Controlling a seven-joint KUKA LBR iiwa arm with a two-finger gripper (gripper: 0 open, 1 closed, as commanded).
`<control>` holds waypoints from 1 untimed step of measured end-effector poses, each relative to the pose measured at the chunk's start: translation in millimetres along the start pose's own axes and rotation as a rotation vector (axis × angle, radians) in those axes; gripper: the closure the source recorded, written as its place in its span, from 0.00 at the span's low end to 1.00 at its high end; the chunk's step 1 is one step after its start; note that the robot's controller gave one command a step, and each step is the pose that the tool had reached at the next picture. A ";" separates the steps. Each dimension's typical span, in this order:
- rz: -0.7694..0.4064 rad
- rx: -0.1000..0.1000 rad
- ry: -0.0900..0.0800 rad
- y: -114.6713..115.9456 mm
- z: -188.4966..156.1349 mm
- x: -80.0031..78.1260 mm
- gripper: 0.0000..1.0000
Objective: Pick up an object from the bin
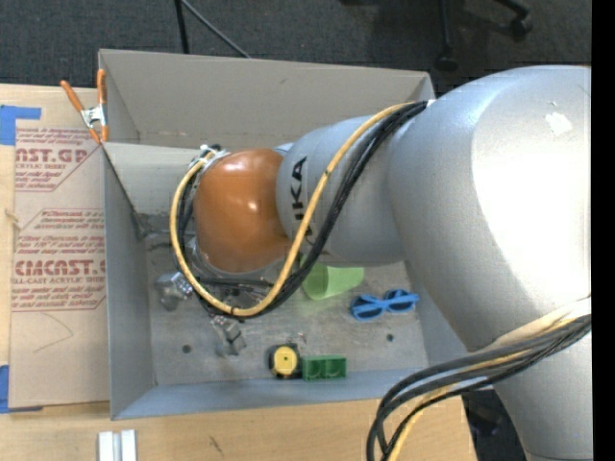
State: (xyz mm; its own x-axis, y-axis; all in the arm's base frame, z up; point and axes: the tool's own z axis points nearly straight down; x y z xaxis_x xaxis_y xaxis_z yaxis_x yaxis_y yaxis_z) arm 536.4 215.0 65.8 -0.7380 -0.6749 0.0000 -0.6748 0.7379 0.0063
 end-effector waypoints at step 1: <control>-0.208 0.009 -0.010 15.0 -154.3 -8.4 0.00</control>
Offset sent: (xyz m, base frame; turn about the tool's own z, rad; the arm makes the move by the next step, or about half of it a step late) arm -0.0046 0.0135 0.1499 -0.2068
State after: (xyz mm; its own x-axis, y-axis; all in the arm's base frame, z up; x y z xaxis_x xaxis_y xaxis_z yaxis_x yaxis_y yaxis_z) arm 533.1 231.0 220.2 -0.5827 -0.8126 -0.0103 -0.8126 0.5828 -0.0042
